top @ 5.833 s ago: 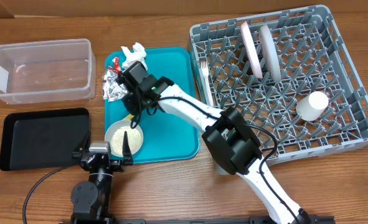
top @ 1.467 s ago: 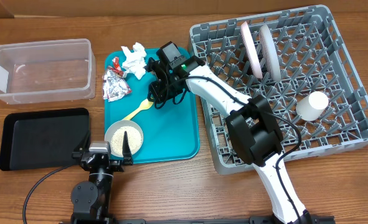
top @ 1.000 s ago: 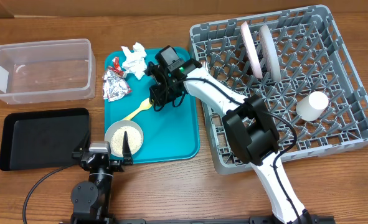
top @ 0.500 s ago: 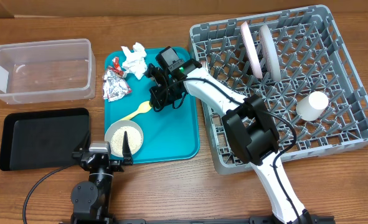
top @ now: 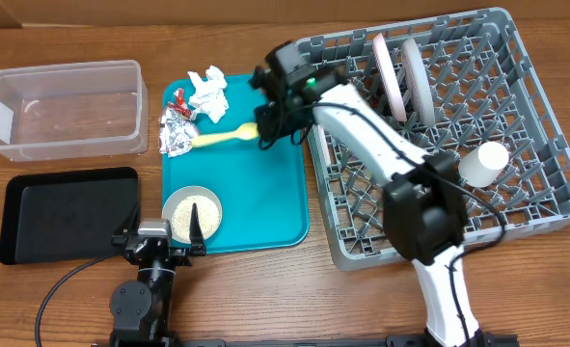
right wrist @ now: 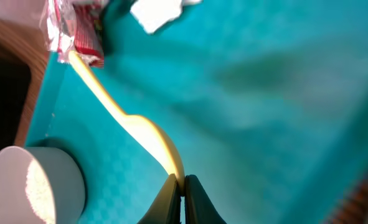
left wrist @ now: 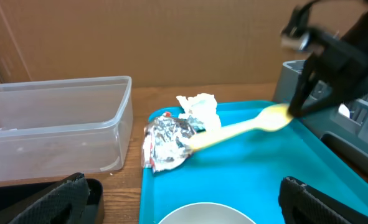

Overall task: Sort waste into correct bins and load items into the dishwasher rack
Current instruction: 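Carry the yellow spoon to the rack's back left and release it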

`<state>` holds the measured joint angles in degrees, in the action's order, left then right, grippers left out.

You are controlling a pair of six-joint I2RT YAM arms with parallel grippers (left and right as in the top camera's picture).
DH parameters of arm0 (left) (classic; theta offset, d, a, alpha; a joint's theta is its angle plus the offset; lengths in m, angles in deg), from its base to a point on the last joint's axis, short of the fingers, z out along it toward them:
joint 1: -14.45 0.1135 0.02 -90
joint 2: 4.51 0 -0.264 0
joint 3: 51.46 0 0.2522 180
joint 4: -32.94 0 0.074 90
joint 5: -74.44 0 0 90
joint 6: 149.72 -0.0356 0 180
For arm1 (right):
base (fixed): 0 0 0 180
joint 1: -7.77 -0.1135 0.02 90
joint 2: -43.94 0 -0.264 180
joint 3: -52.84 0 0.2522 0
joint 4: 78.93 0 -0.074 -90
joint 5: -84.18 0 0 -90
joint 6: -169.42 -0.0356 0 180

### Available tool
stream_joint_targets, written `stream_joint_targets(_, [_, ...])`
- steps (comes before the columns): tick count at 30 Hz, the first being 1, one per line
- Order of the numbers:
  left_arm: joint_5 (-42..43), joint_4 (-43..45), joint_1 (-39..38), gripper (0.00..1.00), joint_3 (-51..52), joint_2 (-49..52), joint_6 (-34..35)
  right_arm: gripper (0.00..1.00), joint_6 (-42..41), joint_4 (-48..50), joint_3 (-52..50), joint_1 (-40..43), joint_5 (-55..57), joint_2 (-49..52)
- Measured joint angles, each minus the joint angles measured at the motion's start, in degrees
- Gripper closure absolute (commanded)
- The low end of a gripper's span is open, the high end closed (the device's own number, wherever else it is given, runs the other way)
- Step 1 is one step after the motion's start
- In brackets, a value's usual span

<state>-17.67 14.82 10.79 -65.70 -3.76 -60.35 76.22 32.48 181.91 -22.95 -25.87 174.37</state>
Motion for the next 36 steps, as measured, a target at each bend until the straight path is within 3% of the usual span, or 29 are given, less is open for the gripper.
stream_joint_targets(11, [0.00,0.00,0.00,0.00,0.00,0.00,0.00,0.96,-0.11,-7.26,-0.02,2.47,6.58,-6.56])
stream_joint_targets(18, [0.02,0.02,0.00,0.00,0.00,0.00,0.00,0.96,-5.86,-9.40,-0.04,2.56,9.55,-12.22])
stream_joint_targets(36, [0.00,0.02,0.00,0.00,0.00,0.00,0.00,0.96,-45.57,-12.13,-0.15,7.41,10.62,-17.22])
